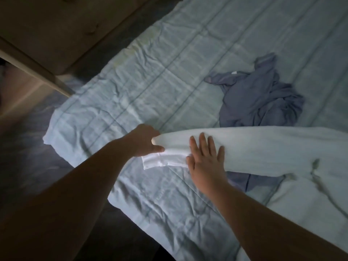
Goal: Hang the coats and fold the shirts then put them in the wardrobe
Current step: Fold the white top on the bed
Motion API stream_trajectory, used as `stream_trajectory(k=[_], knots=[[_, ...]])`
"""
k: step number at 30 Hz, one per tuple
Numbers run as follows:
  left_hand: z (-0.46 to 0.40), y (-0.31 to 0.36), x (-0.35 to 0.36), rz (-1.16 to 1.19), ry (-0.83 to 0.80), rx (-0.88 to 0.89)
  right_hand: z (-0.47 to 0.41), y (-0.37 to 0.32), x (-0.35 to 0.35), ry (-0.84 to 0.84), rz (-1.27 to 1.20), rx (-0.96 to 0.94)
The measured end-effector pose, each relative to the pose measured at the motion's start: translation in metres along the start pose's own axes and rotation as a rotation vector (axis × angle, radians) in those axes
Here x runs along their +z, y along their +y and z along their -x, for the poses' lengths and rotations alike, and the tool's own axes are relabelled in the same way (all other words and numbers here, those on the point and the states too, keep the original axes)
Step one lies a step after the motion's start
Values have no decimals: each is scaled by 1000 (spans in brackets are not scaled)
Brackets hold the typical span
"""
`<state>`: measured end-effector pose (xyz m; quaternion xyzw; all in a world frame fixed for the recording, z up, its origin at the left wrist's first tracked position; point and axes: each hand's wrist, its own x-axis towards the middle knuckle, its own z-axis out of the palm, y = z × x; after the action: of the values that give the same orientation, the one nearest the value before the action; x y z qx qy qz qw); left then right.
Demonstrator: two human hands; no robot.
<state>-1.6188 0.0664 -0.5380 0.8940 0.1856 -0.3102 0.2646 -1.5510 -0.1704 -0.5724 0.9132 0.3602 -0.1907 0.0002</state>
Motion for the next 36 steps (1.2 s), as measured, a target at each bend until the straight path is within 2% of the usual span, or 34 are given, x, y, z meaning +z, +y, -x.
stream_trajectory(k=[4,9,13,16,19,24,27,31,36], knots=[[13,-13,-1,340,122,-33,-4,-8,4,6,21,11],[28,13,-16,732,231,-50,-4,-9,-2,-8,-52,35],[34,57,-37,1303,235,91,13,11,-28,100,-200,13],[30,117,-42,1517,185,251,39,44,-41,216,-283,53],[24,200,-31,1531,118,351,69,93,-43,267,-335,123],[16,346,10,1438,142,295,134,193,-43,315,-384,263],[11,437,48,1250,156,280,188,257,-43,351,-409,363],[-4,548,128,980,99,265,259,339,-35,398,-428,520],[-28,651,232,706,92,274,321,422,1,431,-484,652]])
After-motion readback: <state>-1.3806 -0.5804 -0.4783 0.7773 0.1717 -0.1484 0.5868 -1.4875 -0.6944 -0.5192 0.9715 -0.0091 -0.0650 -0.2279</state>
